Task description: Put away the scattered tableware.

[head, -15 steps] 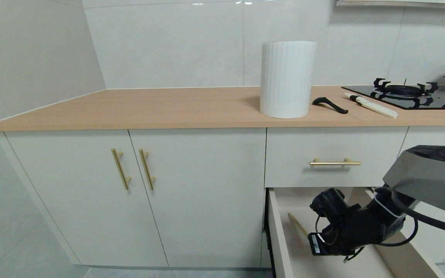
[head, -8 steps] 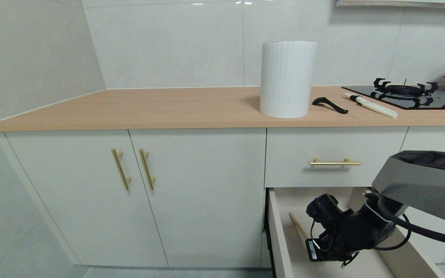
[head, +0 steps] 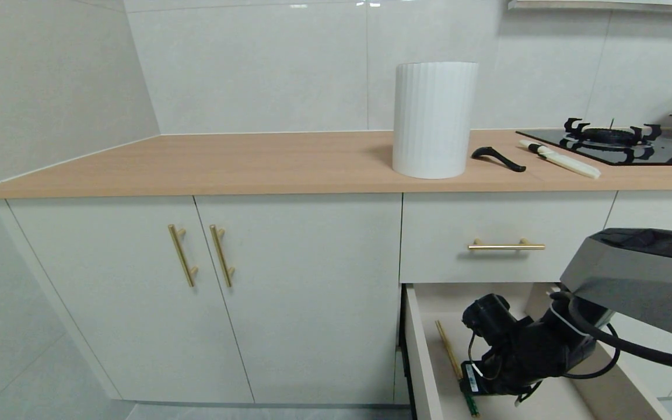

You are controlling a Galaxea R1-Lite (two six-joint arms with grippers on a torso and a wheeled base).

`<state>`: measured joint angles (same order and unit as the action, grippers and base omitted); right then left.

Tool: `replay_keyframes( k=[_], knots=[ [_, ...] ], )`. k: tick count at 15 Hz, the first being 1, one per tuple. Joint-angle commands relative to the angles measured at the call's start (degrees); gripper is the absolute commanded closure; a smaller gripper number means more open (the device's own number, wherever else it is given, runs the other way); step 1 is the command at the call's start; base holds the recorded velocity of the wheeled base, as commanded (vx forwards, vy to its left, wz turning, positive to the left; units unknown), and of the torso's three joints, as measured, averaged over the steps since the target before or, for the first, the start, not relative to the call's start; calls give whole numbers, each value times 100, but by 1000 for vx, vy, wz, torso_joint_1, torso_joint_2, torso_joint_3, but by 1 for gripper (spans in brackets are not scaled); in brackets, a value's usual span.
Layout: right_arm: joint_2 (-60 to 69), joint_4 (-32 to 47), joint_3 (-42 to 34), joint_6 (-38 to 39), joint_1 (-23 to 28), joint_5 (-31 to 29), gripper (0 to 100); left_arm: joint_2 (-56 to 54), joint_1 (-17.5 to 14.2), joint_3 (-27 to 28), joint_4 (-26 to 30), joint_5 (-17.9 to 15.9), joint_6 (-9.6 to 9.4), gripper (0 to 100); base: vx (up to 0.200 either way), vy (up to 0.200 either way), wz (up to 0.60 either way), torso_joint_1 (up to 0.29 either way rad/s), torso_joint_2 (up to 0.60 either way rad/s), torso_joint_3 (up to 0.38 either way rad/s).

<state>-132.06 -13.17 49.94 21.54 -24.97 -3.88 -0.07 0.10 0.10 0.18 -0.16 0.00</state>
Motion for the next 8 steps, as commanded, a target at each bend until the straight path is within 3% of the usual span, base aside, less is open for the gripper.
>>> replay_keyframes(
  k=[1, 8],
  knots=[
    [5, -2, -11, -1, 1, 1, 0, 7, -1, -1, -1, -2, 0, 0, 0, 0, 0, 0, 0, 0],
    [339, 16, -204, 175, 18, -87, 0, 7, -1, -1, -1, -2, 0, 0, 0, 0, 0, 0, 0, 0]
  ],
)
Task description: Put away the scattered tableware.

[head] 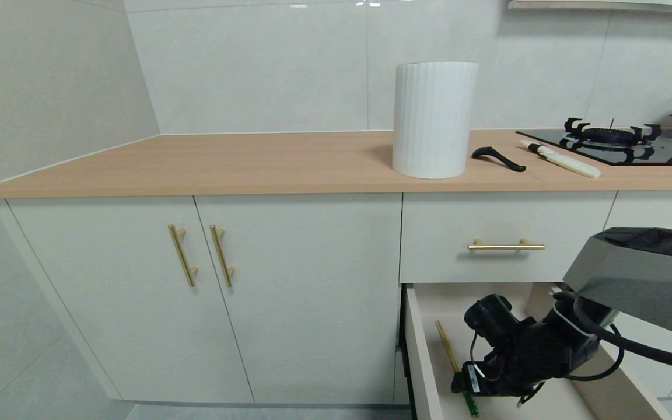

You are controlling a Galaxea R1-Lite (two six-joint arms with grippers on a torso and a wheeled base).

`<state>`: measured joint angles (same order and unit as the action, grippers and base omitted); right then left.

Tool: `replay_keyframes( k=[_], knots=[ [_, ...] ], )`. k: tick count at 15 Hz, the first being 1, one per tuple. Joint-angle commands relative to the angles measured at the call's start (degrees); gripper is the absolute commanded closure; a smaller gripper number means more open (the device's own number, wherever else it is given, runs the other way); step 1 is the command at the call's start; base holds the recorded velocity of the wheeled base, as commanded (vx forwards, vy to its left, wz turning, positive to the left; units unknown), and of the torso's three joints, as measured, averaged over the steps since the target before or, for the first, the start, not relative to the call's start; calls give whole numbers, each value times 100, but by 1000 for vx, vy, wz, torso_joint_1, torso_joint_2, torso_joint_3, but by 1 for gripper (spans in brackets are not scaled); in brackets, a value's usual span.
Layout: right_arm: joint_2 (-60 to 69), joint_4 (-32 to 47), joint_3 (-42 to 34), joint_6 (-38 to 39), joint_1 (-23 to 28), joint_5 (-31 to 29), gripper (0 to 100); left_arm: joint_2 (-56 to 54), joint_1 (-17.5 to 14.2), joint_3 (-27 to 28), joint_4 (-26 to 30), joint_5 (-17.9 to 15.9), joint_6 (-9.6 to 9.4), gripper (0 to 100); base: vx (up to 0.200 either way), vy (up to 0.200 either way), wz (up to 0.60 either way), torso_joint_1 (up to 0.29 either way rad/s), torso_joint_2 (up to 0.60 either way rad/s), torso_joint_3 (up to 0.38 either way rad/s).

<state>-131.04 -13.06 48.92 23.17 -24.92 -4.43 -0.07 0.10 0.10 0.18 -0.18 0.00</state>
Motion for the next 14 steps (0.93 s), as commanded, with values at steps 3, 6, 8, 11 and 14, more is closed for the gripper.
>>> replay_keyframes(
  k=[3, 6, 8, 11, 14],
  knots=[
    [1159, -4, -480, 3, 215, -164, 0, 7, -1, -1, -1, 1, 0, 0, 0, 0, 0, 0, 0, 0],
    [2126, 22, -752, -129, 382, -199, 0, 7, -1, -1, -1, 1, 0, 0, 0, 0, 0, 0, 0, 0],
    [2856, 31, -946, -366, 576, -199, 0, 7, -1, -1, -1, 1, 0, 0, 0, 0, 0, 0, 0, 0],
    [3796, 49, -1034, -718, 760, -199, 0, 7, -1, -1, -1, 1, 0, 0, 0, 0, 0, 0, 0, 0],
    [4183, 49, -1183, -999, 760, -199, 0, 7, -1, -1, -1, 1, 0, 0, 0, 0, 0, 32, -125, -88]
  ],
)
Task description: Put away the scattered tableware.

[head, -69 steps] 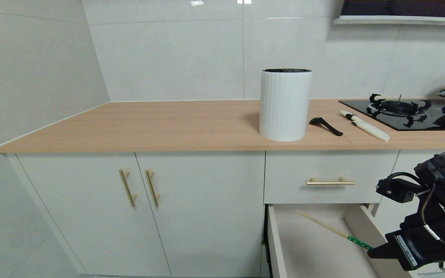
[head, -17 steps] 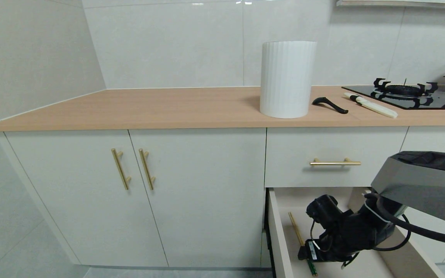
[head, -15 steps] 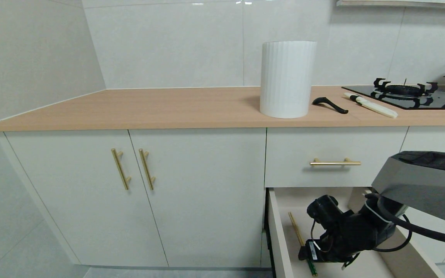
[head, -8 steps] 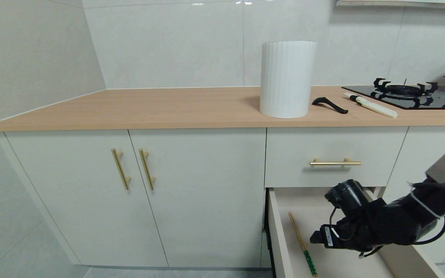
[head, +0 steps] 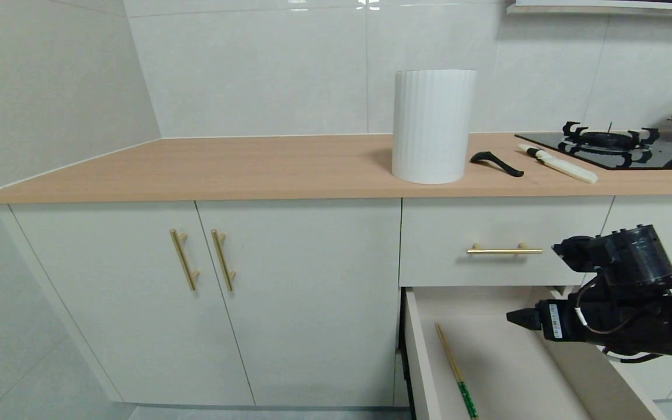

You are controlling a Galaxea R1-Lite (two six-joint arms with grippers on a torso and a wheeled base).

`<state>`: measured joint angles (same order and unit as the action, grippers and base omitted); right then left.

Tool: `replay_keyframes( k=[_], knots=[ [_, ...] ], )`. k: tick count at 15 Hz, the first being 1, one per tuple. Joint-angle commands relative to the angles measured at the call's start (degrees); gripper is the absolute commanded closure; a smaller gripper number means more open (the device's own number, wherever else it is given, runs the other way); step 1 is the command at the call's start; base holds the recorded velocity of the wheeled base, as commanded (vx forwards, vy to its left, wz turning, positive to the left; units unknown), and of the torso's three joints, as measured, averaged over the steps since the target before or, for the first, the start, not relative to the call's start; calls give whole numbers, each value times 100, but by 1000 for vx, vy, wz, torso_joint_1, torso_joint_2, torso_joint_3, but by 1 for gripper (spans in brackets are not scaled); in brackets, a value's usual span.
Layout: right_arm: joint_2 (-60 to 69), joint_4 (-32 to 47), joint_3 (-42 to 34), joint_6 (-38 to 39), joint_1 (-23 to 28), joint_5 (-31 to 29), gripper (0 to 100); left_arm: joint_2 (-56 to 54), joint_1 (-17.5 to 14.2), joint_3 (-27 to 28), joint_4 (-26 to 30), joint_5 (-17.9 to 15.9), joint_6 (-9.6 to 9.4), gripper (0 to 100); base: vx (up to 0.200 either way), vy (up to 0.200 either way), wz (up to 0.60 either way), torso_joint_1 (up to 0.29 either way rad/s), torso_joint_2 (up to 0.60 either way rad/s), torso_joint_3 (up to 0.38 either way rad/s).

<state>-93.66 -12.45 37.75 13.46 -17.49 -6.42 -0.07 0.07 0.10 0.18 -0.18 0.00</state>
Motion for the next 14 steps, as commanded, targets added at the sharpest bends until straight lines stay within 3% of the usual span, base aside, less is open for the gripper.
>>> replay_keyframes(
  k=[1, 14],
  knots=[
    [472, -21, -75, -27, 18, 1, 0, 7, 1, -1, -1, 1, 0, 0, 0, 0, 0, 61, -315, -256],
    [348, -21, -84, -19, 18, 10, 0, 7, 1, -1, -1, 1, 0, 0, 0, 0, 0, 169, -456, -290]
  ],
)
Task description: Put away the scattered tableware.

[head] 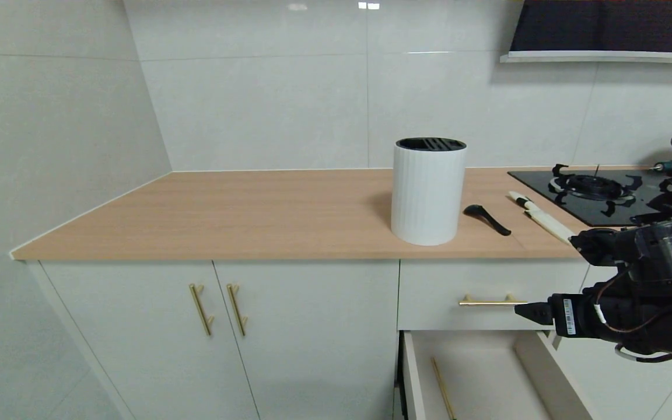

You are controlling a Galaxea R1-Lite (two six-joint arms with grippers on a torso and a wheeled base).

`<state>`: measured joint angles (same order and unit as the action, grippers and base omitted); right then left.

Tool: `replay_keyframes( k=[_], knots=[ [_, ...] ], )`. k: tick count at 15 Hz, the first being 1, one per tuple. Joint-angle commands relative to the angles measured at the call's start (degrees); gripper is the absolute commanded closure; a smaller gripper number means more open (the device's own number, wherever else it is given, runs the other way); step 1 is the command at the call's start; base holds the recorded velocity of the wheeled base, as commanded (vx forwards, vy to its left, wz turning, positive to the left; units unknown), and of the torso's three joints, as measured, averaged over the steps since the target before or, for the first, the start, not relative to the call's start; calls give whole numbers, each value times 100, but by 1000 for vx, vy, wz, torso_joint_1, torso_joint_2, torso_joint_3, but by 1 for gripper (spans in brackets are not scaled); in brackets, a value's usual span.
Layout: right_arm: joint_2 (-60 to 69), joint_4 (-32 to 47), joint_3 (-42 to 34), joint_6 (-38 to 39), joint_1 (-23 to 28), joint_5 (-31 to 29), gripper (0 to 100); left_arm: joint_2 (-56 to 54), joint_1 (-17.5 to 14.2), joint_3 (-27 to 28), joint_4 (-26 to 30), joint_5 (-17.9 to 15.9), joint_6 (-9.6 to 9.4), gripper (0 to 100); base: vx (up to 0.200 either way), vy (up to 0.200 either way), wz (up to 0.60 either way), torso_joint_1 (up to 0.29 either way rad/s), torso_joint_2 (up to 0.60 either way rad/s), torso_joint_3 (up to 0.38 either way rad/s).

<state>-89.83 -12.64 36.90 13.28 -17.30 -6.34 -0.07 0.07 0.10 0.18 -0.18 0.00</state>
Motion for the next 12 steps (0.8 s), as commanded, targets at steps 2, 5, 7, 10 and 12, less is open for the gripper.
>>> replay_keyframes(
  k=[2, 5, 7, 10, 12],
  knots=[
    [-26, -10, 1, 0, -2, 10, 0, 7, 1, -1, -1, 1, 0, 0, 0, 0, 0, 210, -481, -286],
    [-26, -28, 1, 0, -2, 1, 0, 7, 1, -1, -1, 1, 0, 0, 0, 0, 0, 95, -227, -129],
    [-26, -72, 28, -53, -2, 10, 0, 7, 1, -1, -1, 1, 0, 0, 0, 0, 0, 13, -35, -21],
    [-298, -705, 450, -273, 192, 71, 0, 7, 1, -1, -1, 1, 0, 0, 0, 0, 0, 0, 0, 0],
    [-869, -828, 1249, -712, 658, 370, 0, 7, 1, -1, -1, 1, 0, 0, 0, 0, 0, 0, 0, 0]
  ],
)
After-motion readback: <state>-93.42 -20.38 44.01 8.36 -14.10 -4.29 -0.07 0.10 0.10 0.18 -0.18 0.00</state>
